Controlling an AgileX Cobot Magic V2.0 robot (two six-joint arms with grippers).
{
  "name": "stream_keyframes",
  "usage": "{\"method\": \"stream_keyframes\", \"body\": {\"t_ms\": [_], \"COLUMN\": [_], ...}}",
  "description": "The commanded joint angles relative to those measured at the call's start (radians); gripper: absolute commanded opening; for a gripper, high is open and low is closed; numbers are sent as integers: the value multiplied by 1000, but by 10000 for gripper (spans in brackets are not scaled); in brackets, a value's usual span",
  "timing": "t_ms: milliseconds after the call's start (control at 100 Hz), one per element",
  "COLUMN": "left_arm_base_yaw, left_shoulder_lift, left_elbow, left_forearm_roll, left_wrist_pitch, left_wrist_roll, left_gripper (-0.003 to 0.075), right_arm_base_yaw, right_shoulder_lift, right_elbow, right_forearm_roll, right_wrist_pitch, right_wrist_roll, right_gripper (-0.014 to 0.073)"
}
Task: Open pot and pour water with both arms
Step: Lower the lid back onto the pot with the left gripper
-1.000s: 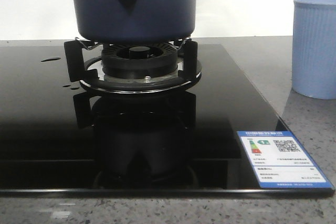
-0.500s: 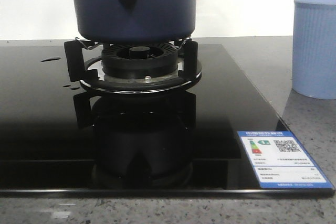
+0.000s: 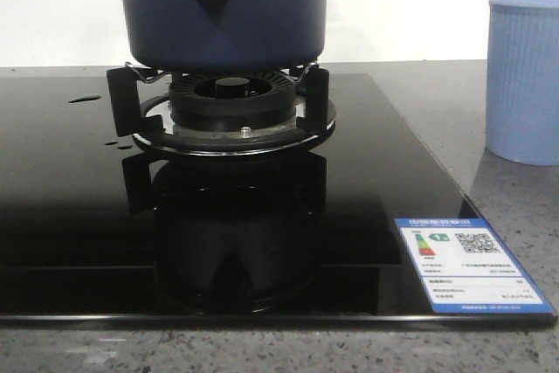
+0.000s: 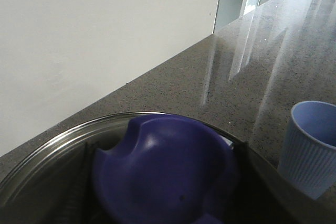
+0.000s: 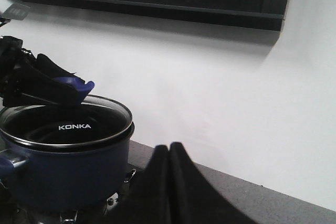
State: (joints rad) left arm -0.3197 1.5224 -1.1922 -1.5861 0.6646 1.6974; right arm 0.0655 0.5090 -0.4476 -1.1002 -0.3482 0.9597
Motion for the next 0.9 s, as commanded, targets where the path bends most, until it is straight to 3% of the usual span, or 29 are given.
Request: {"method": "stream_keyframes", "body": {"t_ms": [0,470,740,890], "left_arm_base_yaw": [-6,-6,-6,-6], "left_shoulder_lift": [-27,18,14,-4], "left_elbow": [-39,-39,-39,-41], "left_forearm_roll": [-64,-68,-39,-67], "left_wrist_pitch": [36,25,1,1], "left_wrist_roll": [-13,-11,-11,-11], "left_gripper": [295,301,493,517], "right_arm_base_yaw": [-7,-7,-7,-7], "right_shoulder_lift": [0,0,0,0], "right_elbow": [-26,-26,-26,-26], "right_forearm_roll": [18,18,18,18], "right_wrist_pitch": [-17,-5,11,37], "right_wrist_roll": [1,1,1,1], "right_gripper": [-67,-67,-67,-67]}}
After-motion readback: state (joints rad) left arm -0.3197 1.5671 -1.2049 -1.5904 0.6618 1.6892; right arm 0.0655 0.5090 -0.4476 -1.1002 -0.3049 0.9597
